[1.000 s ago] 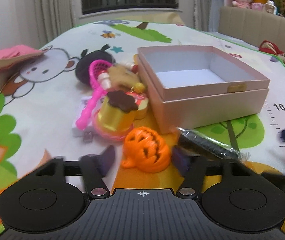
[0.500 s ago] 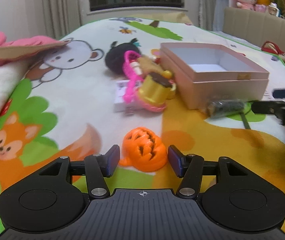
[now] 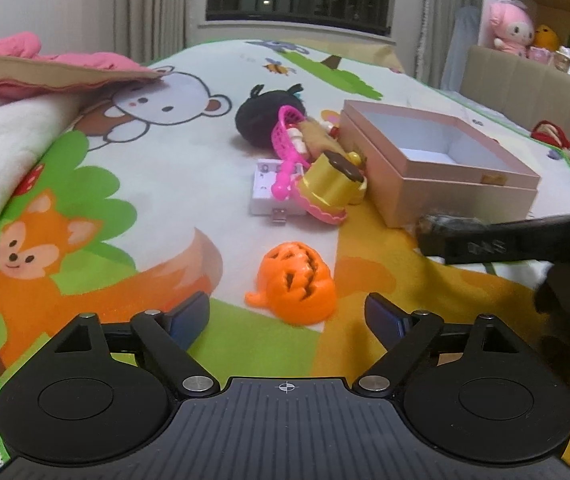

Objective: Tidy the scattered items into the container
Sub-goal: 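Grasp the orange pumpkin toy with the left tool and lift it while the right tool lifts the bag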

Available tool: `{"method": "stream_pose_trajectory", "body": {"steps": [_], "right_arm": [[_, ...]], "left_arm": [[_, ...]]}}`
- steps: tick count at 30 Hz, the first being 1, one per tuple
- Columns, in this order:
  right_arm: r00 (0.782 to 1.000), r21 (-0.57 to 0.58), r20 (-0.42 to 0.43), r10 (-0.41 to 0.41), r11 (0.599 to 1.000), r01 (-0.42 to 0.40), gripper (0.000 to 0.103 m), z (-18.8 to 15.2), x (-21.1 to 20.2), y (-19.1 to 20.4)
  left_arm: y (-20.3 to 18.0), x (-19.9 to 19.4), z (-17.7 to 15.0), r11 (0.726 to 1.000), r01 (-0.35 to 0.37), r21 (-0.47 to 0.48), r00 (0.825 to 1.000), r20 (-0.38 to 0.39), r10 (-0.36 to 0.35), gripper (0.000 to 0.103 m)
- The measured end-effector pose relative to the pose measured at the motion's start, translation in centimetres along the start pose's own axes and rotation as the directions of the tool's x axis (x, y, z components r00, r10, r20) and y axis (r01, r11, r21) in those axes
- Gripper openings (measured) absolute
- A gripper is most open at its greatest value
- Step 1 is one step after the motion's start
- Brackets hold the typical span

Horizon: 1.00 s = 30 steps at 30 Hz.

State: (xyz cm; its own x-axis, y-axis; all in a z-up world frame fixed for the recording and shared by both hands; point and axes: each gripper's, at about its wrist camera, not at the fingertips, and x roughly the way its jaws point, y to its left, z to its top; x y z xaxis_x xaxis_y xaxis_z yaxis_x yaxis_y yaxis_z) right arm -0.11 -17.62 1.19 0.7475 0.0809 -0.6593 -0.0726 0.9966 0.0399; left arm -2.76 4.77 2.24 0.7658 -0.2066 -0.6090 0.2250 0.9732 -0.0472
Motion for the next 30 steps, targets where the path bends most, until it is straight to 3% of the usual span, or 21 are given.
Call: {"method": "stream_pose_trajectory", "body": {"steps": [2, 7, 11, 16, 20, 23, 24, 25, 30], "right_arm": [[1.0, -0.012, 0.017, 0.019, 1.0, -0.019, 0.084, -0.6, -1.4, -0.2], [0.997, -0.059, 0.049, 0.058, 0.997, -0.055, 0.084, -2.6, -5.5, -1.3], [0.995, -0.08, 0.055, 0.08, 0.994, -0.075, 0.084, -3.9, -8.2, -2.7], [0.993, -0.14, 0.06, 0.103, 0.986, -0.093, 0.084, -5.5, -10.8, -3.8], [0.99, -0.178, 0.069, 0.125, 0.978, -0.111, 0.084, -6.2, -12.1, -4.4], [0.988, -0.179, 0.079, 0.136, 0.976, -0.12, 0.084, -6.1, -12.5, -5.0], [0.986, -0.176, 0.088, 0.138, 0.977, -0.121, 0.084, -5.9, -12.5, -5.3], [0.985, -0.168, 0.097, 0.141, 0.978, -0.123, 0.084, -5.6, -12.5, -5.6], [0.981, -0.122, 0.134, 0.14, 0.985, -0.124, 0.084, -2.5, -11.6, -7.2]], "left_arm": [[-0.4, 0.9, 0.4, 1.0, -0.017, 0.008, 1.0, -0.009, 0.017, 0.087], [-1.9, 2.5, 0.7, 0.996, -0.047, 0.078, 0.998, -0.035, 0.05, 0.062], [-3.3, 1.3, 0.6, 0.99, -0.066, 0.122, 0.997, -0.023, 0.069, 0.061], [-6.3, -2.4, -0.1, 0.985, 0.029, 0.172, 1.0, -0.005, -0.029, 0.061], [-8.9, -4.7, -0.6, 0.967, 0.141, 0.214, 0.99, -0.017, -0.14, 0.061], [-10.1, -5.3, -0.3, 0.957, 0.179, 0.23, 0.984, -0.016, -0.18, 0.06], [-10.3, -5.3, 0.1, 0.955, 0.187, 0.23, 0.982, -0.012, -0.189, 0.054], [-10.4, -5.1, 0.5, 0.954, 0.194, 0.228, 0.98, -0.009, -0.197, 0.032], [-9.8, -2.8, 3.5, 0.962, 0.208, 0.178, 0.978, -0.003, -0.211, 0.028]]}}
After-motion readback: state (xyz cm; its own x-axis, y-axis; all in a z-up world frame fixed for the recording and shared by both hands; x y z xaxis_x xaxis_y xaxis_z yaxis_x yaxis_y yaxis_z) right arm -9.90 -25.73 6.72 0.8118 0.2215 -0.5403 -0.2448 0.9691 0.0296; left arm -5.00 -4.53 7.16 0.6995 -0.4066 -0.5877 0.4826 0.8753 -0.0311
